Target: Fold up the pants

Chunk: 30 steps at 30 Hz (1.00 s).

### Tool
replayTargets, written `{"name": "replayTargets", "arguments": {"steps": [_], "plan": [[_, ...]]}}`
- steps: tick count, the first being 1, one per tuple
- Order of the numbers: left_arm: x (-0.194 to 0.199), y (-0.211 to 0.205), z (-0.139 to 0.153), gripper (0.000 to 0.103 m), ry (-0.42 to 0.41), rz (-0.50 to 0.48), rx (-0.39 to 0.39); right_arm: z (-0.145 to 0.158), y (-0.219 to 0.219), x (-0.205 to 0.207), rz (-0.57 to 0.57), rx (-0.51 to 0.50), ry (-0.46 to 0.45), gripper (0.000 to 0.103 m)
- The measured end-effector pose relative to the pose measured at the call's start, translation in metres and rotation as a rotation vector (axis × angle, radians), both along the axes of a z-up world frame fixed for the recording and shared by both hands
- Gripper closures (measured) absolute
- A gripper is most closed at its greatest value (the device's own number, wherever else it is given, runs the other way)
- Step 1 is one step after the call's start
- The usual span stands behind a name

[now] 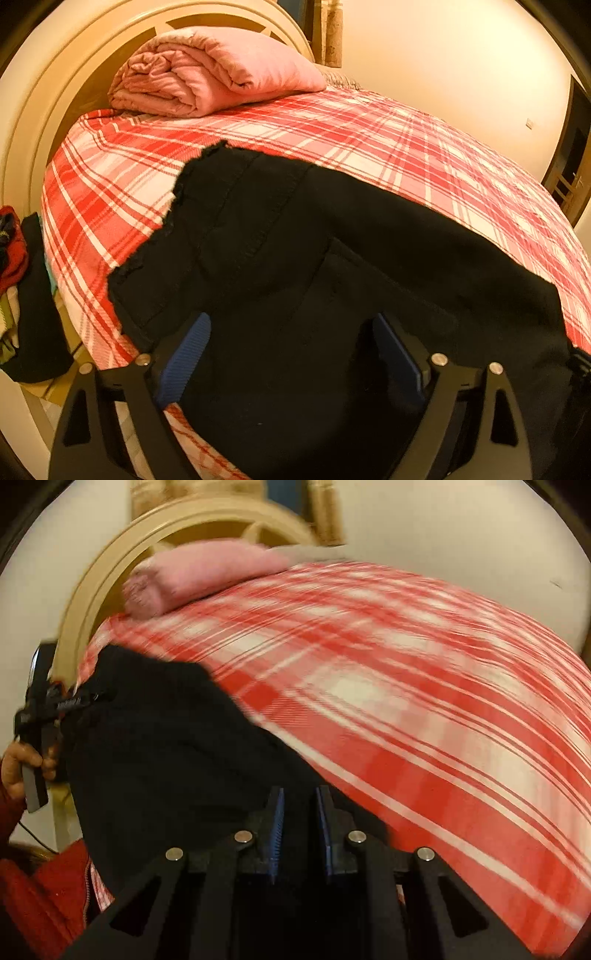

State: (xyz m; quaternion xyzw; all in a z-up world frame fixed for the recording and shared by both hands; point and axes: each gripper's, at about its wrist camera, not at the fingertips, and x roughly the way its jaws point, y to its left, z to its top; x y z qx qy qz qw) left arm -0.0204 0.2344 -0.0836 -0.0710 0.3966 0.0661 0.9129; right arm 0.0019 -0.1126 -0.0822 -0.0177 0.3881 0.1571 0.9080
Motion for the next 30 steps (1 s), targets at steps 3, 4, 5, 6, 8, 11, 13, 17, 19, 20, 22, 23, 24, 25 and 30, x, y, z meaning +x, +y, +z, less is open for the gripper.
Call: {"name": "replayTargets", "arguments": {"steps": [3, 4, 5, 6, 8, 11, 13, 17, 19, 20, 22, 23, 24, 25, 30], "plan": [[-0.005, -0.002, 0.015, 0.013, -0.036, 0.04, 0.103, 0.022, -0.025, -0.028, -0.099, 0.013, -0.062, 0.082], [-0.007, -0.002, 0.021, 0.013, -0.057, 0.038, 0.109, 0.026, -0.028, -0.034, -0.115, 0.001, -0.069, 0.082], [-0.008, -0.003, 0.029, 0.013, -0.08, 0.03, 0.094, 0.028, -0.026, -0.041, -0.115, 0.0, -0.069, 0.082], [-0.008, -0.006, 0.034, 0.013, -0.091, 0.015, 0.078, 0.027, -0.024, -0.049, -0.103, 0.007, -0.056, 0.082], [-0.007, -0.021, 0.043, 0.013, -0.105, -0.048, 0.052, 0.022, -0.018, -0.056, -0.089, -0.003, -0.029, 0.082], [-0.005, -0.061, 0.048, 0.013, -0.117, -0.183, 0.031, 0.007, -0.022, -0.061, -0.148, -0.049, -0.005, 0.082], [-0.003, -0.096, 0.047, 0.013, -0.109, -0.285, 0.007, -0.006, -0.036, -0.063, -0.197, -0.02, 0.043, 0.082], [0.01, -0.152, 0.041, 0.013, -0.078, -0.388, 0.012, -0.014, -0.064, -0.091, -0.221, -0.001, 0.095, 0.082], [0.021, -0.166, 0.032, 0.013, -0.017, -0.379, 0.019, -0.016, -0.077, -0.109, -0.234, 0.001, 0.12, 0.082], [0.027, -0.171, 0.023, 0.013, 0.03, -0.36, 0.033, -0.015, -0.087, -0.121, -0.272, 0.006, 0.14, 0.082], [0.028, -0.174, 0.015, 0.013, 0.067, -0.346, 0.045, -0.009, -0.107, -0.14, -0.354, 0.028, 0.164, 0.082], [0.023, -0.173, 0.016, 0.013, 0.059, -0.35, 0.042, -0.001, -0.123, -0.154, -0.405, 0.063, 0.126, 0.082], [0.018, -0.173, 0.018, 0.013, 0.046, -0.359, 0.035, 0.009, -0.14, -0.168, -0.468, 0.096, 0.071, 0.082], [0.014, -0.174, 0.022, 0.013, 0.031, -0.376, 0.023, 0.018, -0.158, -0.181, -0.54, 0.114, 0.023, 0.079], [-0.013, -0.186, 0.042, 0.013, -0.059, -0.472, -0.009, 0.045, -0.254, -0.231, -0.869, 0.099, -0.09, 0.045]]}}
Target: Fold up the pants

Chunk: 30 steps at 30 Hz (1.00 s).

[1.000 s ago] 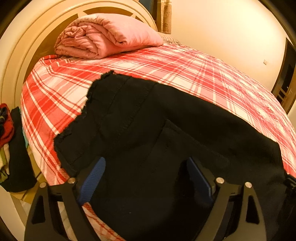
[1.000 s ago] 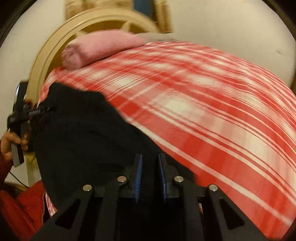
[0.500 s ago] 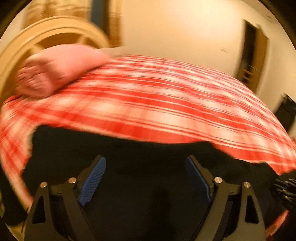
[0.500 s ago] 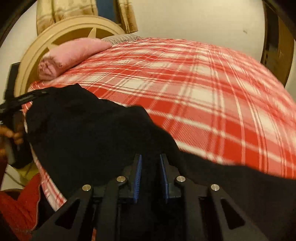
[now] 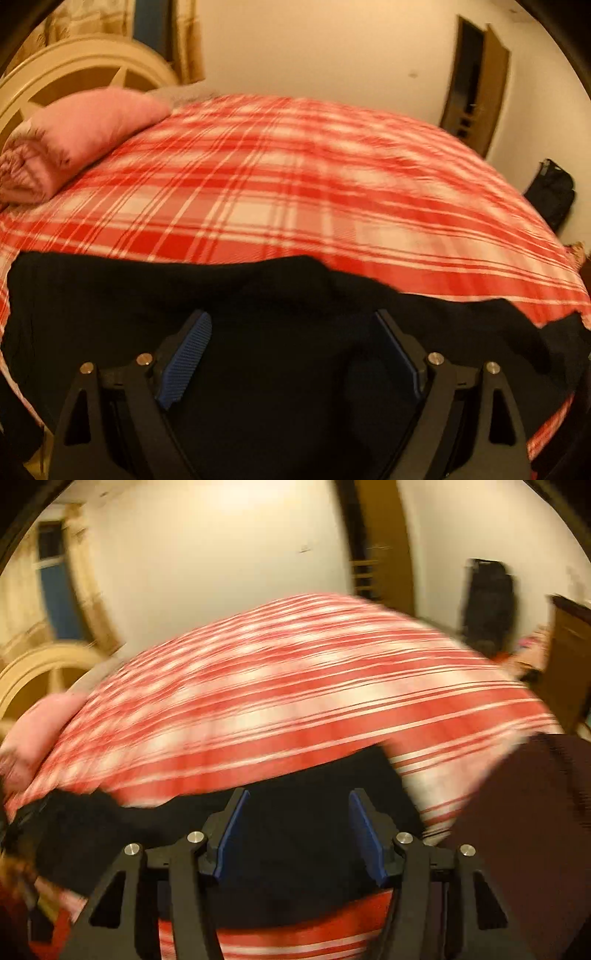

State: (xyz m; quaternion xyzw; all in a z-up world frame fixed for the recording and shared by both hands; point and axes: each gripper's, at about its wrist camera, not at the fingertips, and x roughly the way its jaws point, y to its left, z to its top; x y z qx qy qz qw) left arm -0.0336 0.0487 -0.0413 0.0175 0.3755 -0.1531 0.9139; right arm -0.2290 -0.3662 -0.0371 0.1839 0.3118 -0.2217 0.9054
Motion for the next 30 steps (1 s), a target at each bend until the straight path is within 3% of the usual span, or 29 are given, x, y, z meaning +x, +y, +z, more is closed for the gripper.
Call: {"name": "replayTargets", "arguments": {"steps": [2, 5, 10, 13, 16, 18, 20, 21, 23, 27, 30], "plan": [[-0.012, -0.01, 0.002, 0.013, -0.011, -0.053, -0.007, -0.007, -0.029, -0.001, -0.055, -0.008, 0.098, 0.045], [-0.024, -0.026, -0.004, 0.013, -0.005, -0.11, 0.014, -0.02, -0.052, 0.008, -0.026, -0.006, 0.172, 0.045], [-0.044, -0.044, -0.016, 0.013, 0.047, -0.175, 0.023, -0.042, -0.076, 0.03, 0.007, 0.076, 0.201, 0.046], [-0.054, -0.05, -0.016, 0.013, 0.041, -0.187, 0.044, -0.064, -0.088, 0.045, 0.01, 0.139, 0.269, 0.045], [-0.056, -0.054, -0.019, 0.013, 0.049, -0.186, 0.049, -0.068, -0.085, 0.047, 0.027, 0.125, 0.271, 0.046], [-0.055, -0.057, -0.022, 0.013, 0.055, -0.189, 0.052, -0.066, -0.079, 0.046, 0.065, 0.13, 0.288, 0.06], [-0.057, -0.061, -0.024, 0.013, 0.061, -0.194, 0.058, -0.064, -0.074, 0.041, 0.105, 0.154, 0.284, 0.087], [-0.058, -0.063, -0.025, 0.013, 0.064, -0.197, 0.061, -0.062, -0.073, 0.039, 0.114, 0.158, 0.281, 0.091], [-0.061, -0.067, -0.03, 0.013, 0.081, -0.21, 0.067, -0.05, -0.066, 0.032, 0.106, 0.106, 0.259, 0.094], [-0.073, -0.078, -0.03, 0.013, 0.069, -0.265, 0.1, -0.008, -0.068, 0.011, 0.043, 0.021, 0.126, 0.094], [-0.08, -0.081, -0.028, 0.013, 0.057, -0.288, 0.122, -0.001, -0.072, 0.01, 0.037, -0.004, 0.146, 0.094]]}}
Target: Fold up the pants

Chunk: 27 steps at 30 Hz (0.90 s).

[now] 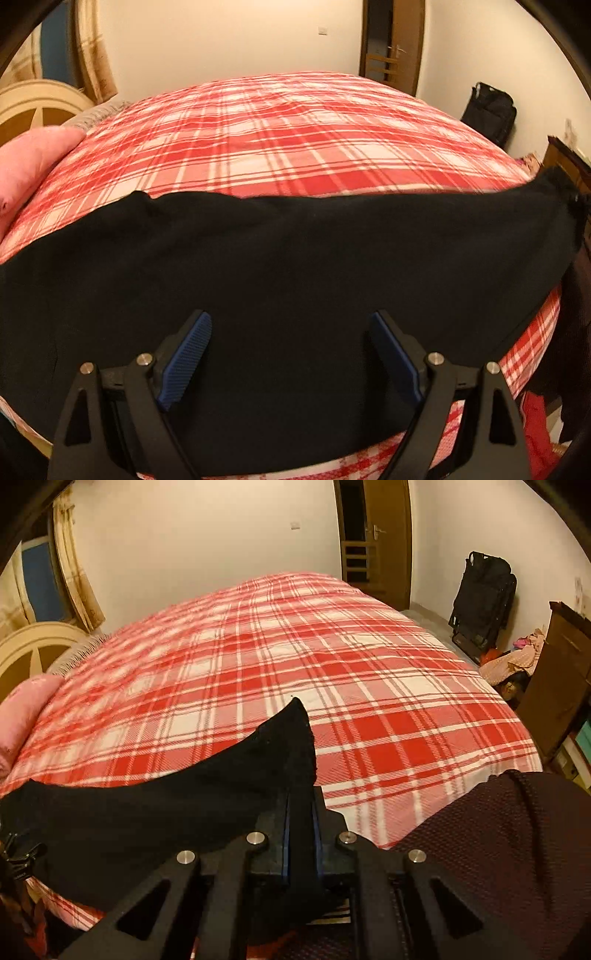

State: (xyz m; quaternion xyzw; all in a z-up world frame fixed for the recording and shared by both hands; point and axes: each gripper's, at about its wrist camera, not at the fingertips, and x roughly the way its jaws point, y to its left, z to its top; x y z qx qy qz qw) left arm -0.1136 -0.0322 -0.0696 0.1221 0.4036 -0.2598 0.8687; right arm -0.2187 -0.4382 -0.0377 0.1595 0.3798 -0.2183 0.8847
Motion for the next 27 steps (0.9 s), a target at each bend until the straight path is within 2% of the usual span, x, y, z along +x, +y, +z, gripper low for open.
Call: {"name": "replayTargets", "arguments": {"steps": [4, 9, 10, 12, 13, 14, 16, 18, 21, 23, 24, 27], "plan": [[-0.001, -0.001, -0.007, 0.013, 0.04, -0.006, 0.003, -0.037, 0.001, 0.018, 0.034, -0.022, 0.117, 0.094], [-0.01, -0.005, -0.012, 0.013, 0.019, -0.033, 0.054, -0.058, -0.007, 0.026, 0.036, -0.002, 0.147, 0.089], [-0.013, -0.006, -0.012, 0.013, 0.011, -0.039, 0.064, -0.057, -0.007, 0.025, 0.036, 0.001, 0.152, 0.084], [-0.013, -0.006, -0.012, 0.013, 0.016, -0.048, 0.064, -0.055, -0.011, 0.021, 0.035, 0.031, 0.16, 0.067], [-0.014, -0.006, -0.011, 0.013, 0.023, -0.052, 0.06, -0.053, -0.014, 0.017, 0.038, 0.057, 0.14, 0.054], [-0.014, -0.006, -0.009, 0.013, 0.035, -0.062, 0.05, -0.048, -0.019, 0.009, 0.035, 0.097, 0.095, 0.046], [-0.016, -0.006, -0.001, 0.013, 0.036, -0.082, 0.016, -0.041, -0.029, -0.004, 0.011, 0.156, 0.025, 0.043], [-0.019, -0.007, 0.008, 0.013, 0.011, -0.094, -0.012, -0.038, -0.037, -0.01, -0.013, 0.189, -0.009, 0.043], [-0.018, -0.015, 0.019, 0.013, -0.02, -0.102, -0.038, -0.041, -0.036, -0.002, 0.006, 0.167, 0.028, 0.043], [-0.014, -0.02, 0.024, 0.013, -0.023, -0.098, -0.055, -0.048, -0.033, 0.006, 0.033, 0.187, 0.057, 0.043], [-0.013, -0.022, 0.026, 0.013, -0.021, -0.094, -0.063, -0.056, -0.03, 0.012, 0.035, 0.179, 0.107, 0.043], [-0.01, -0.023, 0.027, 0.013, -0.006, -0.086, -0.087, -0.069, -0.016, 0.022, 0.064, 0.083, 0.189, 0.044]]}}
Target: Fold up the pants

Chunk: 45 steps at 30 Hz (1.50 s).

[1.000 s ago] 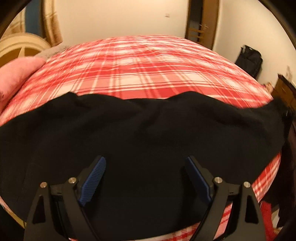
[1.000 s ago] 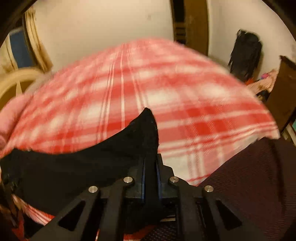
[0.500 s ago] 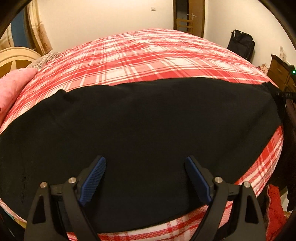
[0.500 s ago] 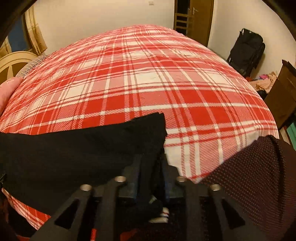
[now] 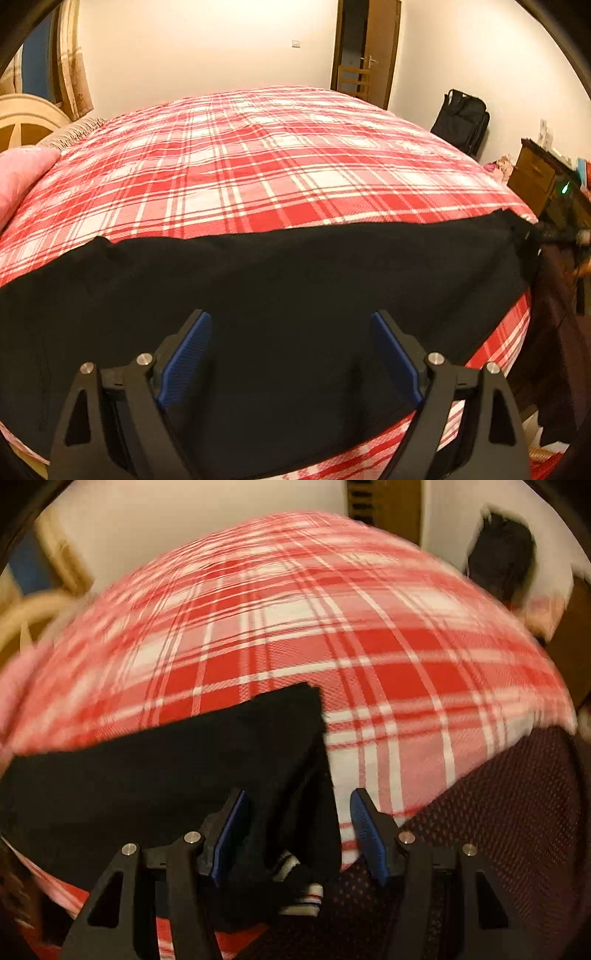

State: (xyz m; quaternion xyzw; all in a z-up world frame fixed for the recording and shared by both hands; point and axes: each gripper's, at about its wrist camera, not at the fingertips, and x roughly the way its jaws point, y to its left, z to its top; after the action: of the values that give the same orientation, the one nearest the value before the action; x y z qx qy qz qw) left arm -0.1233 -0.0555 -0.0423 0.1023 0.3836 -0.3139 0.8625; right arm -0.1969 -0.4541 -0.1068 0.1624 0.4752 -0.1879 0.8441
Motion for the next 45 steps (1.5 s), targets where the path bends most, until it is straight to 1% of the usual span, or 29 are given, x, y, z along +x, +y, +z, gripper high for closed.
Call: {"name": "replayTargets", "arguments": {"steps": [1, 3, 4, 5, 6, 7, 9, 11, 13, 15, 18, 21, 23, 26, 28, 30, 31, 32, 33, 34, 36, 38, 39, 40, 41, 42, 43, 44, 45], "plan": [[0.001, 0.0, -0.001, 0.013, 0.003, 0.001, -0.001, 0.0, 0.003, 0.0, 0.005, -0.005, 0.001, 0.044], [0.001, 0.002, -0.003, 0.013, 0.008, 0.007, 0.006, 0.0, 0.004, -0.001, 0.015, 0.031, 0.007, 0.051], [0.003, 0.003, -0.005, 0.013, 0.013, 0.012, 0.009, 0.001, 0.006, -0.002, 0.024, 0.039, 0.014, 0.06], [0.004, 0.005, -0.007, 0.013, 0.024, 0.021, 0.004, 0.002, 0.008, -0.004, 0.037, 0.05, 0.016, 0.071], [0.005, 0.006, -0.008, 0.013, 0.034, 0.024, -0.003, 0.002, 0.009, -0.006, 0.039, 0.064, 0.015, 0.076], [0.007, 0.008, -0.009, 0.013, 0.045, 0.028, -0.012, 0.003, 0.009, -0.008, 0.032, 0.071, 0.013, 0.084], [0.008, 0.01, -0.008, 0.013, 0.043, 0.037, -0.019, 0.011, 0.017, -0.009, 0.006, 0.034, 0.012, 0.088], [0.01, 0.016, -0.004, 0.013, 0.028, 0.053, -0.026, 0.037, 0.036, -0.005, 0.017, -0.032, -0.021, 0.089], [0.015, 0.024, 0.0, 0.013, 0.018, 0.075, -0.035, 0.067, 0.062, 0.003, 0.075, -0.046, -0.074, 0.089], [0.022, 0.033, 0.002, 0.013, 0.021, 0.105, -0.051, 0.098, 0.103, 0.016, 0.18, -0.053, -0.123, 0.089], [0.031, 0.044, 0.002, 0.013, 0.043, 0.144, -0.083, 0.116, 0.166, 0.042, 0.338, -0.051, -0.156, 0.089], [0.034, 0.054, 0.001, 0.013, 0.051, 0.168, -0.099, 0.102, 0.223, 0.071, 0.455, -0.007, -0.174, 0.089], [0.034, 0.059, 0.001, 0.013, 0.046, 0.18, -0.097, 0.082, 0.262, 0.092, 0.52, 0.016, -0.199, 0.089], [0.039, 0.069, 0.001, 0.013, 0.043, 0.207, -0.096, 0.053, 0.299, 0.117, 0.557, 0.097, -0.241, 0.089], [0.042, 0.075, 0.0, 0.013, 0.043, 0.223, -0.094, 0.036, 0.323, 0.124, 0.582, 0.108, -0.282, 0.089], [0.045, 0.082, 0.0, 0.013, 0.038, 0.239, -0.086, 0.022, 0.339, 0.13, 0.607, 0.134, -0.288, 0.089], [0.046, 0.086, -0.001, 0.013, 0.036, 0.245, -0.083, 0.018, 0.342, 0.133, 0.616, 0.175, -0.284, 0.089], [0.047, 0.088, -0.002, 0.013, 0.037, 0.248, -0.082, 0.017, 0.343, 0.132, 0.632, 0.245, -0.294, 0.089], [0.048, 0.09, -0.002, 0.013, 0.039, 0.249, -0.082, 0.019, 0.339, 0.127, 0.647, 0.319, -0.325, 0.089], [0.049, 0.091, -0.003, 0.013, 0.039, 0.247, -0.083, 0.026, 0.332, 0.119, 0.65, 0.345, -0.359, 0.089], [0.049, 0.09, -0.004, 0.013, 0.034, 0.237, -0.077, 0.042, 0.316, 0.099, 0.611, 0.288, -0.42, 0.089], [0.049, 0.085, -0.006, 0.013, 0.031, 0.221, -0.073, 0.054, 0.291, 0.084, 0.512, 0.186, -0.432, 0.089], [0.05, 0.083, -0.008, 0.013, 0.04, 0.213, -0.077, 0.057, 0.275, 0.074, 0.449, 0.135, -0.42, 0.088], [0.051, 0.078, -0.01, 0.013, 0.057, 0.198, -0.088, 0.058, 0.268, 0.068, 0.417, 0.105, -0.407, 0.085], [0.052, 0.075, -0.011, 0.013, 0.068, 0.186, -0.096, 0.056, 0.263, 0.061, 0.394, 0.077, -0.387, 0.072], [0.052, 0.069, -0.012, 0.013, 0.079, 0.169, -0.103, 0.054, 0.263, 0.055, 0.389, 0.068, -0.374, 0.062], [0.052, 0.062, -0.013, 0.013, 0.083, 0.151, -0.101, 0.052, 0.266, 0.051, 0.394, 0.072, -0.371, 0.045], [0.05, 0.057, -0.013, 0.013, 0.079, 0.138, -0.095, 0.05, 0.271, 0.048, 0.412, 0.086, -0.374, 0.04], [0.048, 0.052, -0.013, 0.013, 0.073, 0.129, -0.089, 0.047, 0.281, 0.047, 0.451, 0.102, -0.37, 0.04]]}}
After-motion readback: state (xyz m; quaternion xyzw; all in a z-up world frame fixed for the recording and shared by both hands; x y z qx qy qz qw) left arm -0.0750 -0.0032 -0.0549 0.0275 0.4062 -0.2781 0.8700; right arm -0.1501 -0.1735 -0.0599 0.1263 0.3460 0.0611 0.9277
